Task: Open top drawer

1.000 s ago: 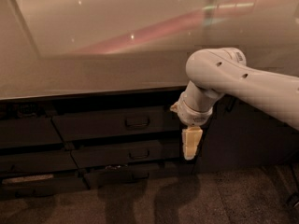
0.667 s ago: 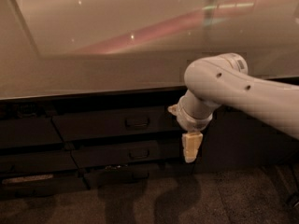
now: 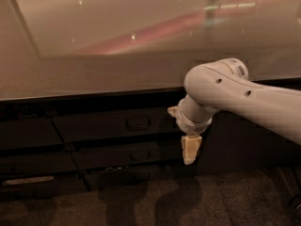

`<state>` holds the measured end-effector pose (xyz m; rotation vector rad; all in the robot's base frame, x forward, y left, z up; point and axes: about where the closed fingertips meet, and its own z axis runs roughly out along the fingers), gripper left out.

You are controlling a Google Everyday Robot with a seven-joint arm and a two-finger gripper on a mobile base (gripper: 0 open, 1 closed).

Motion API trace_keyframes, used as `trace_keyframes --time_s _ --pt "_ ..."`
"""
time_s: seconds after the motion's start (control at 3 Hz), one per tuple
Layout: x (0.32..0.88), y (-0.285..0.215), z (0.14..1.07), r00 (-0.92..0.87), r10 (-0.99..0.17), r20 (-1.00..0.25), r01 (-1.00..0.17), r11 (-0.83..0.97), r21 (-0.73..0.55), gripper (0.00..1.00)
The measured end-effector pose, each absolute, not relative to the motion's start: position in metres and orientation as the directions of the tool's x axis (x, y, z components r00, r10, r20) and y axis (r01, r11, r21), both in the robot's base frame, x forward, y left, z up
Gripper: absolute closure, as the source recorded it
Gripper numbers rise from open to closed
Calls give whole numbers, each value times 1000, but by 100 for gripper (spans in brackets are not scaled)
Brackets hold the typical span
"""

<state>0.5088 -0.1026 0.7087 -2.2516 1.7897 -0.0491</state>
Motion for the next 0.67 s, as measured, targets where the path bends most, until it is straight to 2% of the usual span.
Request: trace_keyframes --time_s 0.67 --pt "518 -109 696 213 -970 -118 -965 -190 -179 0"
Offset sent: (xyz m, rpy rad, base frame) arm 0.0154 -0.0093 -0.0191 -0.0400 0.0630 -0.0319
